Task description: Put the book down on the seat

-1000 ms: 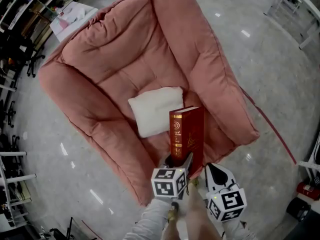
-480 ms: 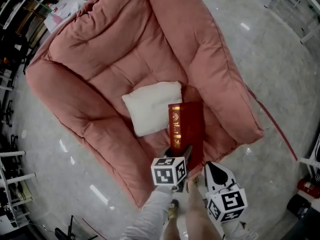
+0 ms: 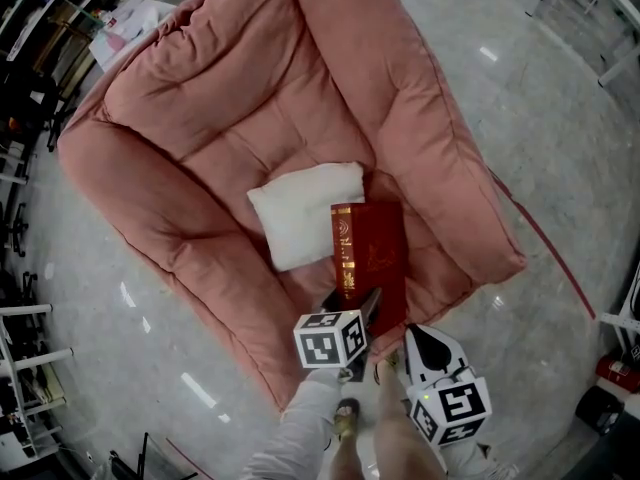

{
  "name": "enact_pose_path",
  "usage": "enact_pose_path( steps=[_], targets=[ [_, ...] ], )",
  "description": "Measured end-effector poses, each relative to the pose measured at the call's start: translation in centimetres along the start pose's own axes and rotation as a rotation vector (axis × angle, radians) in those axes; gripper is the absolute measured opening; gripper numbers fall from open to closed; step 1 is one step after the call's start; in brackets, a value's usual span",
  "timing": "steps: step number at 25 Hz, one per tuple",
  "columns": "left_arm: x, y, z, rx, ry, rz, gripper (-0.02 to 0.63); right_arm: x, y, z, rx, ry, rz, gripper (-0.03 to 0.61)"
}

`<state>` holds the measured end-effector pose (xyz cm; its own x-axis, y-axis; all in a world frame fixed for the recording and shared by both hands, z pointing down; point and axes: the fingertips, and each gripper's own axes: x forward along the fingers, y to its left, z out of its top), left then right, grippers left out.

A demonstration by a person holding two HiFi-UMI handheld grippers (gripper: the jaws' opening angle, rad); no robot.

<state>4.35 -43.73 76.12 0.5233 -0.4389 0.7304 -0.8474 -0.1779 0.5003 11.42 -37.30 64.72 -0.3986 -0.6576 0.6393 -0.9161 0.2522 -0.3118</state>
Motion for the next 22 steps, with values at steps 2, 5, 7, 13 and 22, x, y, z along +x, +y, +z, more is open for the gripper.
enact_pose_path(
  steps=[2, 5, 7, 13, 22],
  targets=[
    [-0.8, 0.3, -0.1, 0.005, -0.001, 0.012, 0.322, -0.2, 0.4, 0.0, -0.004, -0.003, 0.002, 0.005],
    [-2.2, 0.8, -0.4, 0.031, -0.004, 0.037, 0.331, -0.7, 1.1, 0.0, -0.010, -0.007, 0.007, 0.005],
    [-3.3, 1.1, -0.6, 0.046, -0.005, 0.047, 0.339, -1.0, 1.6, -0.1, -0.014, -0.009, 0.010, 0.005],
    [-6.5, 0.7, -1.2, 0.051, -0.018, 0.037, 0.339, -2.5, 3.5, 0.1, -0.023, -0.025, 0.016, 0.005],
    [-11.8, -2.1, -1.6, 0.066, -0.060, 0.005, 0.336, -5.8, 6.5, 0.3, -0.056, -0.054, 0.023, 0.006]
  ],
)
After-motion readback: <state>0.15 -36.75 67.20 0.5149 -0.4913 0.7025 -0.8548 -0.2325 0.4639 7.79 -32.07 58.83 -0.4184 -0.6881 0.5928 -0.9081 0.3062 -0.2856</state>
